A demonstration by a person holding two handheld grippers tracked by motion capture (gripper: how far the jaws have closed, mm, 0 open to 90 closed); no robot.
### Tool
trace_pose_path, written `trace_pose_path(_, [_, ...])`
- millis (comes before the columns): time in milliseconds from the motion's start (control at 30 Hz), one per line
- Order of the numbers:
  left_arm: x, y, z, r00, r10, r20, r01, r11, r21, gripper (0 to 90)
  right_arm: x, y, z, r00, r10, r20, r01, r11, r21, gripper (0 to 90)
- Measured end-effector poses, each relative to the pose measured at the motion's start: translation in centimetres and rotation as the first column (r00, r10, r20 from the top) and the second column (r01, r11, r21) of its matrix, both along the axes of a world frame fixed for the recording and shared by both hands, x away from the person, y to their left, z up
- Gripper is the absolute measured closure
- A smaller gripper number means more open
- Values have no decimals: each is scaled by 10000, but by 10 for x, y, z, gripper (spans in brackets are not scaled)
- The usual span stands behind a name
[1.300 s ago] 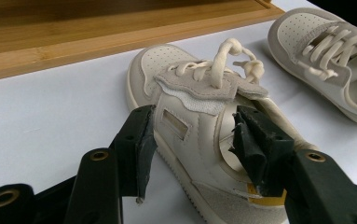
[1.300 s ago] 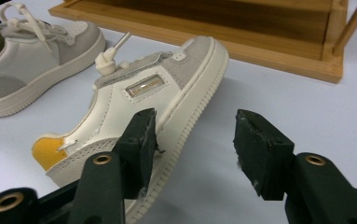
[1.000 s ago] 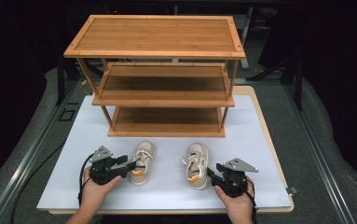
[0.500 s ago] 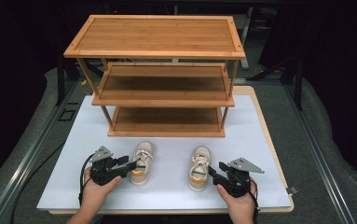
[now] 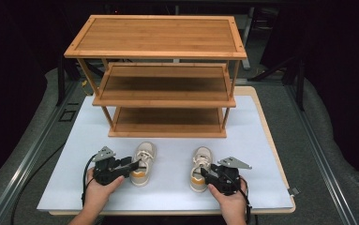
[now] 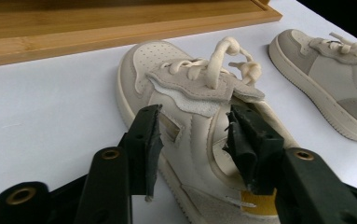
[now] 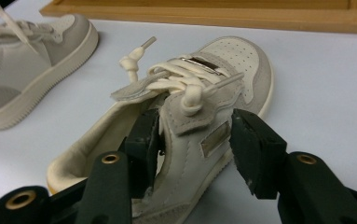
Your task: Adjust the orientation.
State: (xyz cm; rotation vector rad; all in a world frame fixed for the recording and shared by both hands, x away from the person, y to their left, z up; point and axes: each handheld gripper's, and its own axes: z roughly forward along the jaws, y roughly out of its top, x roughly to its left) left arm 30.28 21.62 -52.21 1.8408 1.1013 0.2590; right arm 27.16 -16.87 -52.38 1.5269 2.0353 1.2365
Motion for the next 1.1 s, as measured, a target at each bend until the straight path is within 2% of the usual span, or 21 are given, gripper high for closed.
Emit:
trace_pose_path(67, [1,-2,0,10000,32,-26,-32,10000,60,555,2,-2,-1,9999,47,-97,-44,9996,265,542])
trace_pose_path(167, [1,-3,1,10000,12,-38,-11,9998,206,563,4,0,-1,10000,-6,-83,9,9994,341,545])
trace_pose_path(333, [0,-5,1,9999,122,-86,-120,9997,234,580,5,6,-2,9999,116,8,-116,9993,350,547])
trace_pose_path(467, [-3,-11,1,9997,-102,-224,102,9999,19,593,7,9,-2,9999,145,-34,-144,9991,408,546])
trace_pose_path(567, [-4,-18,1,9999,-37,-115,40,9998,211,589,9,13,-1,9997,246,-39,-245,9992,330,546])
trace_pose_path(733, [-3,-23,0,10000,-17,-93,18,9999,118,601,15,23,0,9989,457,-40,-456,9987,243,546])
trace_pose_path(900, [-2,-32,-1,9997,-142,-208,138,9997,-188,599,24,38,-1,9972,736,-96,-732,9965,410,546])
trace_pose_path(1067, [-1,-39,-1,9993,-304,-238,300,9994,-171,599,31,50,-3,9943,1068,-57,-1063,9929,534,547])
trace_pose_path(1100, [0,-41,-1,9992,-260,-312,249,9991,-341,600,32,51,-3,9932,1164,-94,-1157,9918,540,547])
